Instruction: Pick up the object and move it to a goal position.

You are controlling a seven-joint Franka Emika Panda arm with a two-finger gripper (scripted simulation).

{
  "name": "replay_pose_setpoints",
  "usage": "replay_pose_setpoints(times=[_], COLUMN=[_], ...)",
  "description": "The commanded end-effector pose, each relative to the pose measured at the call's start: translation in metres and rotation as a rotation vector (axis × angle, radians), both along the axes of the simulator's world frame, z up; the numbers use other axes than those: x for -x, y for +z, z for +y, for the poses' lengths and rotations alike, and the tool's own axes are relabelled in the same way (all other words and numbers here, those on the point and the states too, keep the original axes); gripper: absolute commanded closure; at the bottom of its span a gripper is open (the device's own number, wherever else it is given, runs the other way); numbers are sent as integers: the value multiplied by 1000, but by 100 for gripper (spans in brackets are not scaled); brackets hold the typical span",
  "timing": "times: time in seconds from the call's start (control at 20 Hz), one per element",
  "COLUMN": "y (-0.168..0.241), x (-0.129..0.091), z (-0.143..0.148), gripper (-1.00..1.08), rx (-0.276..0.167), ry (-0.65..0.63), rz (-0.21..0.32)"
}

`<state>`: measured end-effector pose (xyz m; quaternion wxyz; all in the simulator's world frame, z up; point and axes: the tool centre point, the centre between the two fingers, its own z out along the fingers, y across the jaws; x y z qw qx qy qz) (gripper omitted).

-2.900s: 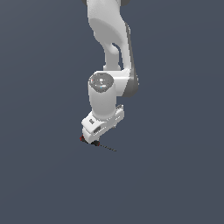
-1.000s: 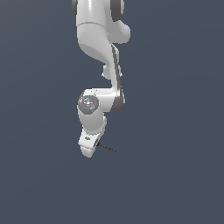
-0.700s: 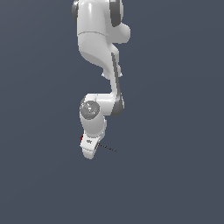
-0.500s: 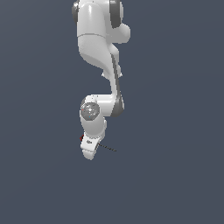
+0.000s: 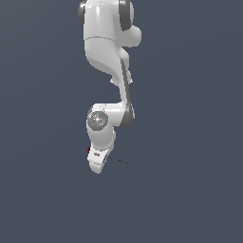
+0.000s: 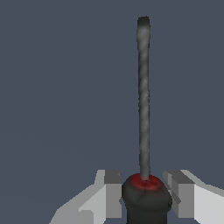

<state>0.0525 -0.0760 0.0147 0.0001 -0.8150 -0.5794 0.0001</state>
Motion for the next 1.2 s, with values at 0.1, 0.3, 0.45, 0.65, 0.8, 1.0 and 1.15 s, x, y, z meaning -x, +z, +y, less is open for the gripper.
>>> replay_pose_setpoints(times=[0.1, 0.3, 0.45, 0.65, 0.8, 1.0, 1.15], y=[1, 8, 17, 36, 56, 90, 119], x=[0, 2, 6, 12, 18, 29, 38], z=[0, 4, 10, 22, 34, 55, 73], gripper=[108, 108, 108, 108, 108, 108, 108], rx=[0, 0, 0, 1, 1, 3, 3], ry=[0, 0, 0, 0, 0, 1, 1], rz=[0, 0, 0, 0, 0, 0, 0])
